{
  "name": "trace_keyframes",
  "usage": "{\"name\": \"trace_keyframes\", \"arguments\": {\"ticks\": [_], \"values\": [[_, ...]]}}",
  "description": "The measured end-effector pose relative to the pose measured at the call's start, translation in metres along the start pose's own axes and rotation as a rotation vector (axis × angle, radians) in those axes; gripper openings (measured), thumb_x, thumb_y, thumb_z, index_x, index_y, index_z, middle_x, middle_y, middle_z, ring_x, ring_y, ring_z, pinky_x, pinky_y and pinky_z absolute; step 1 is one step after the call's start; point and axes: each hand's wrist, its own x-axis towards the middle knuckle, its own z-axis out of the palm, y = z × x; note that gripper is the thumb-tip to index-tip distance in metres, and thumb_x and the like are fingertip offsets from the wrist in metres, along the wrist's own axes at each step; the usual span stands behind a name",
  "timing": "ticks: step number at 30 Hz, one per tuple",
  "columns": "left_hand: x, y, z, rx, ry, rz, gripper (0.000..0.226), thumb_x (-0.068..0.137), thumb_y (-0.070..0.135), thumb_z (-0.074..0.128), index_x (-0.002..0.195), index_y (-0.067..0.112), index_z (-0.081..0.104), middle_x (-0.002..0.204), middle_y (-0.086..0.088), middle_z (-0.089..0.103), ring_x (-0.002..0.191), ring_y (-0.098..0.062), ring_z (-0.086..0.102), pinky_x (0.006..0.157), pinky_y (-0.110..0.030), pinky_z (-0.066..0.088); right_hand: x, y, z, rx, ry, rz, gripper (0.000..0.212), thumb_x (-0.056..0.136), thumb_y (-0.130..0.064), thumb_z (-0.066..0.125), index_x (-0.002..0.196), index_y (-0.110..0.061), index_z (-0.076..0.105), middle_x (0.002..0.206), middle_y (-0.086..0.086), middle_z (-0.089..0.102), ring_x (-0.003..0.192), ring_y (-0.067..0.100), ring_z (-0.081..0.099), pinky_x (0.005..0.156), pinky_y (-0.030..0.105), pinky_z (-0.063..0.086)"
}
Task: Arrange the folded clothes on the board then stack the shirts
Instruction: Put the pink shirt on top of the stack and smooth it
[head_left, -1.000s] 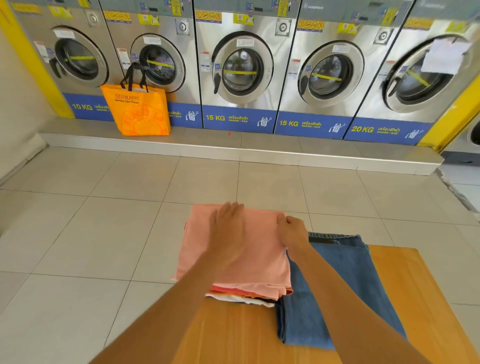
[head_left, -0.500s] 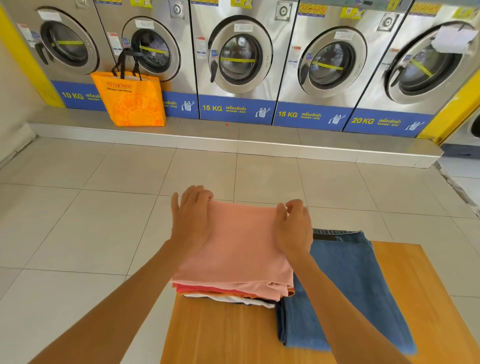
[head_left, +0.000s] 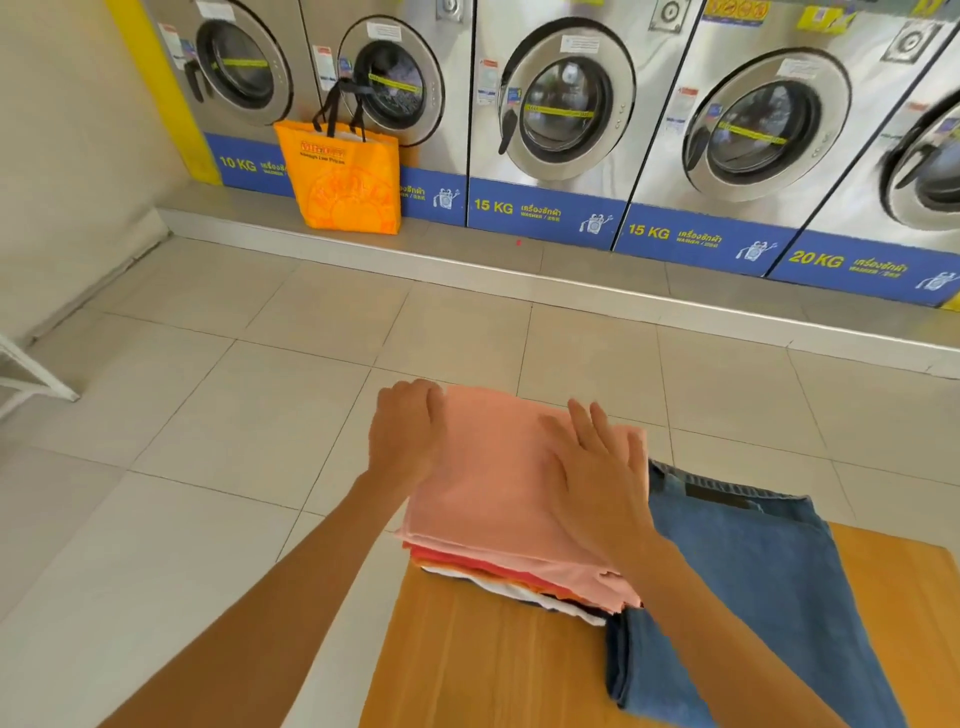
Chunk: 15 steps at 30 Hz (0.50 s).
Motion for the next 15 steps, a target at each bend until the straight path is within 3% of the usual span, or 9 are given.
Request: {"name": "trace_keyframes", "arguments": {"ticks": [2, 5, 6, 10, 15], "values": [[0.001, 0.011, 0.000, -0.046, 0.027, 0.001, 0.035, 0.095, 0.032, 0.036, 0.083, 0.016, 0.064, 0.087, -0.001, 0.065, 0.089, -0.027, 0.058, 0.069, -0.041, 0.053, -0.008, -0.018, 0.011, 0.095, -0.049, -0.019, 0.064, 0.096, -0.060, 0.005, 0.156, -0.042, 0.015, 0.169, -0.006, 0.001, 0.155, 0.020, -0.004, 0.121, 0.053, -0.003], [0.011, 0.018, 0.007, -0.113, -0.105, -0.120, 0.035, 0.093, 0.042, 0.048, 0.113, 0.019, 0.066, 0.114, -0.002, 0.061, 0.103, -0.024, 0.061, 0.085, -0.044, 0.054, -0.009, -0.024, 0.025, 0.064, -0.059, 0.016, 0.070, 0.090, -0.066, -0.004, 0.157, -0.044, 0.001, 0.169, -0.005, 0.001, 0.155, 0.021, -0.002, 0.122, 0.052, -0.005], [0.014, 0.018, 0.010, -0.111, -0.134, -0.125, 0.035, 0.093, 0.043, 0.050, 0.113, 0.020, 0.066, 0.115, 0.000, 0.061, 0.104, -0.023, 0.061, 0.085, -0.043, 0.054, -0.008, -0.023, 0.027, 0.053, -0.056, 0.021, 0.070, 0.090, -0.066, -0.004, 0.157, -0.044, 0.000, 0.169, -0.005, 0.001, 0.155, 0.021, -0.001, 0.123, 0.052, -0.005], [0.025, 0.020, 0.020, -0.121, -0.114, -0.088, 0.018, 0.090, 0.036, 0.061, 0.092, 0.023, 0.073, 0.092, 0.009, 0.072, 0.088, -0.015, 0.065, 0.075, -0.035, 0.056, -0.011, -0.022, 0.026, 0.046, -0.048, 0.017, 0.074, 0.088, -0.069, -0.006, 0.157, -0.044, -0.003, 0.169, -0.004, -0.002, 0.155, 0.022, -0.002, 0.123, 0.053, -0.004], [0.042, 0.017, 0.023, -0.054, -0.052, -0.104, 0.018, 0.092, 0.035, 0.060, 0.085, 0.020, 0.069, 0.093, 0.004, 0.068, 0.088, -0.019, 0.064, 0.072, -0.037, 0.054, -0.013, -0.024, 0.028, 0.014, -0.060, 0.017, 0.081, 0.086, -0.078, 0.002, 0.158, -0.040, -0.002, 0.169, -0.003, -0.002, 0.155, 0.024, 0.000, 0.123, 0.052, -0.003]]}}
